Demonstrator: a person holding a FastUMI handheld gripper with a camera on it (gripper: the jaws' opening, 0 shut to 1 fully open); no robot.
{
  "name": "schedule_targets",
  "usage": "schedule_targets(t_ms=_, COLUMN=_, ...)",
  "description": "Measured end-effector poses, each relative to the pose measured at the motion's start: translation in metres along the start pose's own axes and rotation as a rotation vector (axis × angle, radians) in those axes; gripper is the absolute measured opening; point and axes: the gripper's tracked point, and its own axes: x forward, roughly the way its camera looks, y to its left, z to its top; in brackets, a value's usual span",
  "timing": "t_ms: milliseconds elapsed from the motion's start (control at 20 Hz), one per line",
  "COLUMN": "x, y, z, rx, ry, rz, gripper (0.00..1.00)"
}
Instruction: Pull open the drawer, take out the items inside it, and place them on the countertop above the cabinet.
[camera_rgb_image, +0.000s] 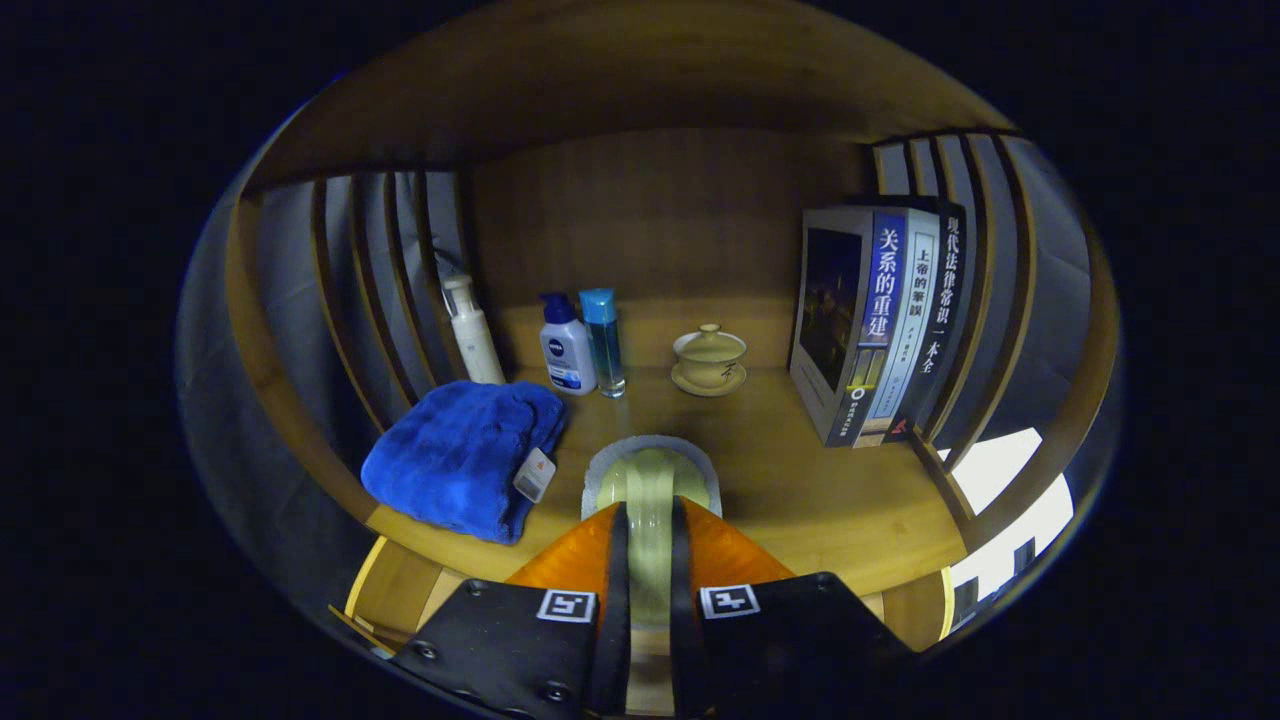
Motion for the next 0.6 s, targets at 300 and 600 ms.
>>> schedule_targets(t_ms=300, x=0.032, y=-0.006, z=-0.010, rx=0.017, ry=0.078, rz=-0.025, gripper=0.25)
schedule_targets(t_ms=600, x=0.049, y=-0.013, z=-0.015, rx=0.036, ry=0.111, rz=-0.047, gripper=0.28)
